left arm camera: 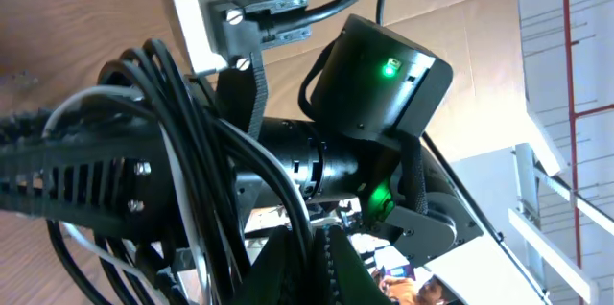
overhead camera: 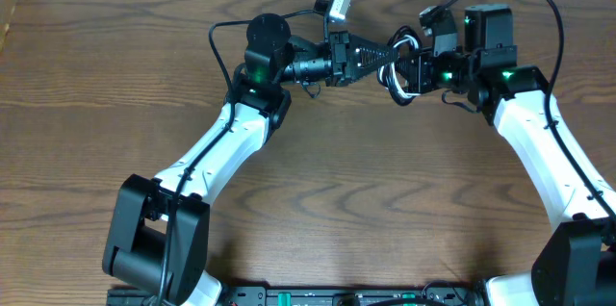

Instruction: Untangle cables

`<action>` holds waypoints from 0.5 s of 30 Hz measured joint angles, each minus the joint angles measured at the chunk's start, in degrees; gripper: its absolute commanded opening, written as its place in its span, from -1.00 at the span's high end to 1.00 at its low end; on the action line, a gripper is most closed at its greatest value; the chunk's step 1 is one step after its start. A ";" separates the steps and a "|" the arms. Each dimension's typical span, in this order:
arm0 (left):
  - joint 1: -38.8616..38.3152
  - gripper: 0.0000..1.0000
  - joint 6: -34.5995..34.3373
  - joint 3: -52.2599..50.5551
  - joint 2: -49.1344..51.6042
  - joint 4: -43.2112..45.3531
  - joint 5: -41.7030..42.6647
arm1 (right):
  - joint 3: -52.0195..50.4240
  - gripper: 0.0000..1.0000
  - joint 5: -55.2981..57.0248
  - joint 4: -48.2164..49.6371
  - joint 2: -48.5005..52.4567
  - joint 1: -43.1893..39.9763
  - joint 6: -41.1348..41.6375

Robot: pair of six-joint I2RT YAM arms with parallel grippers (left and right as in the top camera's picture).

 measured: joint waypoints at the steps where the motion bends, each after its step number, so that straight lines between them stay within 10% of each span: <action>1: -0.04 0.85 0.50 0.00 0.00 -0.39 0.00 | 0.00 0.98 0.39 -0.44 0.00 0.00 0.00; 15: -0.13 0.85 16.85 0.02 -0.02 -21.90 -3.04 | -0.04 0.98 8.63 -6.45 0.02 -1.11 0.00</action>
